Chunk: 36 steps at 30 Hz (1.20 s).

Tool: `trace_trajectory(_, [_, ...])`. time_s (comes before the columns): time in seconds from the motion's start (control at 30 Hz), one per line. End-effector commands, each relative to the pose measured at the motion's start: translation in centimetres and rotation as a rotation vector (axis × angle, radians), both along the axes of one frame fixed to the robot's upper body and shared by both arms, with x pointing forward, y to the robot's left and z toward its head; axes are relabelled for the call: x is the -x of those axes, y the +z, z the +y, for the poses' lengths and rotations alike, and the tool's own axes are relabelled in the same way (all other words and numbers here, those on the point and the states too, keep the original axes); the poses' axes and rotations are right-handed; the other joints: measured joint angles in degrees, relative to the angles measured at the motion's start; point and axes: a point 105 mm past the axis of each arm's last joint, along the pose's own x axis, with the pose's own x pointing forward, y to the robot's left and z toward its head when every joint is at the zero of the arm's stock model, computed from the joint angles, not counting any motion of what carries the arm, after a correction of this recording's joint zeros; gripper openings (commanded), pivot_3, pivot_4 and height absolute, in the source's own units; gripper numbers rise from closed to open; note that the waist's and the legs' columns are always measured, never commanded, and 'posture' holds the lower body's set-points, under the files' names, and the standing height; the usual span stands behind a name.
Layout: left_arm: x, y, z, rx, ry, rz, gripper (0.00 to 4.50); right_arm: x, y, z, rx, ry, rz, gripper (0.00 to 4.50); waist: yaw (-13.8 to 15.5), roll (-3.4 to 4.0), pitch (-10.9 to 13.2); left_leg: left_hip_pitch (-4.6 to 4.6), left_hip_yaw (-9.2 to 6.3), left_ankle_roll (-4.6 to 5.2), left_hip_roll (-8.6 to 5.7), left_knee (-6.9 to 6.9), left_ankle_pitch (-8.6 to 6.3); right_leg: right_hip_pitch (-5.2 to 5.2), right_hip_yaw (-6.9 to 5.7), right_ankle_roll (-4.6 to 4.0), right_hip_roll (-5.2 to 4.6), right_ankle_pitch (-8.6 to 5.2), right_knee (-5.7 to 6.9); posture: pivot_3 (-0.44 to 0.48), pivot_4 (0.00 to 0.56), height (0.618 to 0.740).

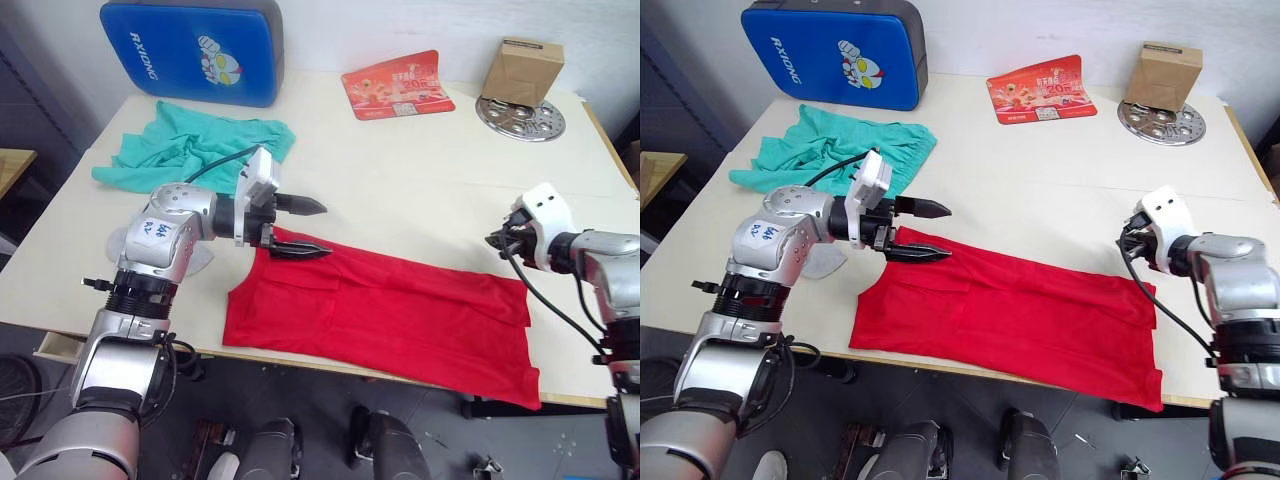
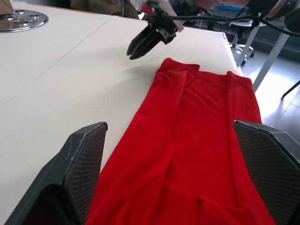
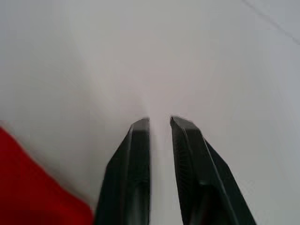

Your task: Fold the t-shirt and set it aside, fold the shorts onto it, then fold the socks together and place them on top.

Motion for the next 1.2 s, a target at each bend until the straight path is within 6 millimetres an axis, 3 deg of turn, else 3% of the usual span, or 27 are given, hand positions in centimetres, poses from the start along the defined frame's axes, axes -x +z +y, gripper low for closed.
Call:
trace_trajectory(0.03, [0.1,1.0,-0.5,0.007,-0.032,-0.041,4.5,1.5,1.2,0.2,-0.008,0.064,0.046,1.99,0.0,0.0,0.0,0.02,0.01,0.0,0.01,0.0,0.0,0.0,0.01,0.0,0.0,0.0,0.01,0.0,0.15,0.74])
trace_trajectory(0.13, [0.3,1.1,-0.9,0.014,-0.05,-0.045,4.5,2.8,-0.3,-0.2,0.017,0.097,0.153,2.98,0.2,-0.01,0.0,0.03,0.01,0.0,0.02,0.0,0.0,0.02,0.01,0.0,0.0,0.0,0.0,0.0,0.15,0.74])
trace_trajectory(0.27, [0.5,0.9,-0.9,0.015,-0.053,-0.045,4.5,3.0,-1.7,-0.8,0.036,0.086,0.206,4.3,0.2,-0.01,0.0,0.02,0.05,0.0,-0.01,0.0,0.0,0.02,0.01,0.02,-0.01,0.01,-0.01,0.0,0.15,0.74])
trace_trajectory(0.73, [0.4,0.6,-0.4,0.005,-0.024,-0.049,4.5,4.0,-3.5,-1.0,0.018,0.078,0.311,4.3,0.4,0.0,0.0,0.03,0.04,0.0,0.0,0.0,0.0,0.02,0.01,0.02,-0.01,0.01,0.0,0.0,0.15,0.74])
trace_trajectory(0.8, [0.4,0.6,-0.3,0.005,-0.024,-0.048,4.5,4.2,-3.7,-1.0,0.009,0.076,0.326,4.3,1.1,-0.06,0.0,0.09,1.21,-0.14,0.47,0.27,-0.12,-0.49,0.97,-0.03,0.41,0.03,0.18,0.0,0.15,0.74])
trace_trajectory(0.97, [0.4,0.6,-0.2,0.005,-0.019,-0.049,4.5,4.5,-4.0,-0.9,0.016,0.089,0.337,4.3,1.9,-0.38,-0.2,0.23,6.91,-0.45,2.46,0.73,-1.0,-2.95,4.28,-0.57,1.44,-0.13,1.64,0.0,0.15,0.74])
trace_trajectory(1.03, [0.3,0.7,-0.2,0.005,-0.018,-0.05,4.5,4.2,-4.0,-0.9,0.021,0.084,0.331,3.68,1.7,-0.65,-0.3,0.69,9.57,-0.61,3.25,0.64,-1.25,-3.77,5.61,-0.91,2.0,-0.29,2.34,0.0,0.15,0.74])
trace_trajectory(1.13, [0.3,0.7,-0.3,0.007,-0.017,-0.053,4.5,3.5,-3.9,-0.8,0.017,0.08,0.307,2.72,0.9,-0.79,-0.3,1.65,11.87,-1.12,4.17,0.69,-1.74,-4.11,7.65,-1.57,3.27,-0.54,2.6,0.0,0.15,0.74])
trace_trajectory(1.2, [0.2,0.8,-0.3,0.009,-0.015,-0.055,4.5,3.1,-4.0,-0.5,0.004,0.083,0.304,2.0,-0.5,-0.77,-0.5,1.74,9.85,-1.39,3.92,0.87,-2.05,-3.68,7.96,-1.36,3.8,-0.38,2.62,0.0,0.15,0.74])
